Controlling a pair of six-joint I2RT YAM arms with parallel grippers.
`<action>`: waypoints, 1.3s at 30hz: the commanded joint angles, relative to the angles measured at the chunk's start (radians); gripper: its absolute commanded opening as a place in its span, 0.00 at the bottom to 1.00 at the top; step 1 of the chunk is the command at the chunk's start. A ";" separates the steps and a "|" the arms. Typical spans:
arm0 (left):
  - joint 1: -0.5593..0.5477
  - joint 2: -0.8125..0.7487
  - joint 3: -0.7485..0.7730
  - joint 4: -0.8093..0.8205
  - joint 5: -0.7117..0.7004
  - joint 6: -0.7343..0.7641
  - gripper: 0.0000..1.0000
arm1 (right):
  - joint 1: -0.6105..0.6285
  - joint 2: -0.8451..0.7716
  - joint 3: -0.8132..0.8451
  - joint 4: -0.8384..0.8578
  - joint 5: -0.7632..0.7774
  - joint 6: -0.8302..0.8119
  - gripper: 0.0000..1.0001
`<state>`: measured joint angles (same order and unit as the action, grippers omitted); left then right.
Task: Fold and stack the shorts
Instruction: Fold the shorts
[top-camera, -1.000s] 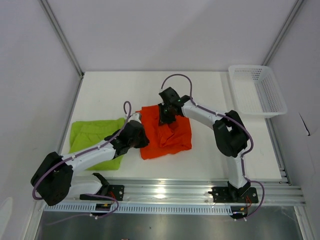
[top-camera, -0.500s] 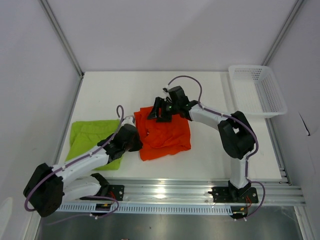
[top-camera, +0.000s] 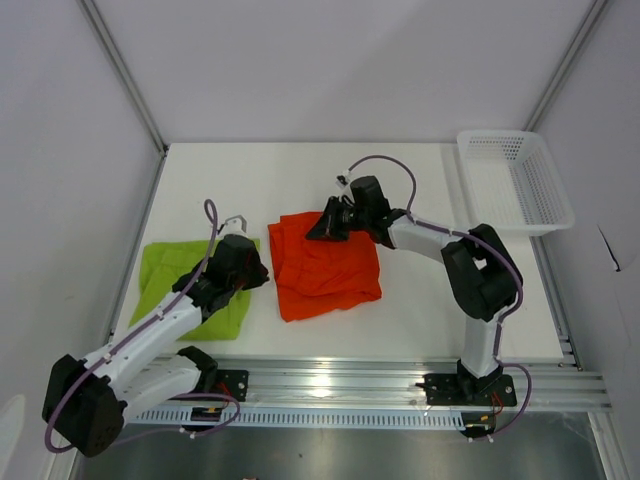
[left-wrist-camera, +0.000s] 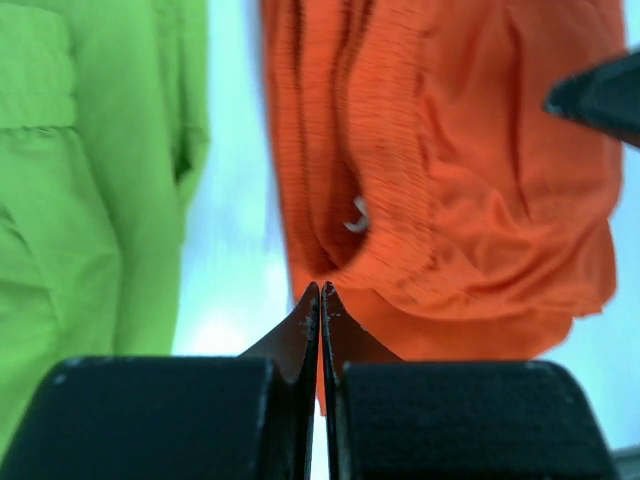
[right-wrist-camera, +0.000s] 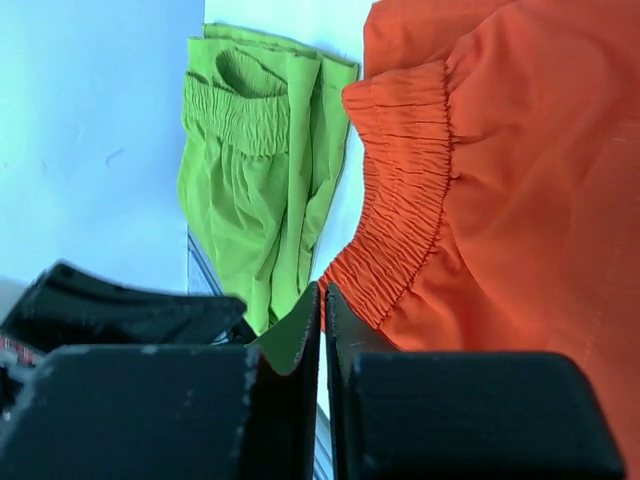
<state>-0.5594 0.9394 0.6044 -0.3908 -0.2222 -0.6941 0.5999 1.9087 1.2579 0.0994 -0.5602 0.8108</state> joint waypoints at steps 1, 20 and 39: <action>0.078 0.047 0.026 0.064 0.069 0.039 0.00 | 0.032 0.039 -0.005 0.088 -0.020 0.013 0.04; 0.216 0.599 0.181 0.289 0.093 0.039 0.00 | 0.254 0.093 -0.189 0.204 0.212 -0.085 0.00; 0.254 0.487 0.250 0.173 0.136 0.091 0.00 | 0.258 -0.059 -0.169 0.115 0.211 -0.279 0.25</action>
<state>-0.3126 1.4925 0.7860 -0.1715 -0.0967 -0.6456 0.8867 1.9385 1.0775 0.2699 -0.3069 0.5735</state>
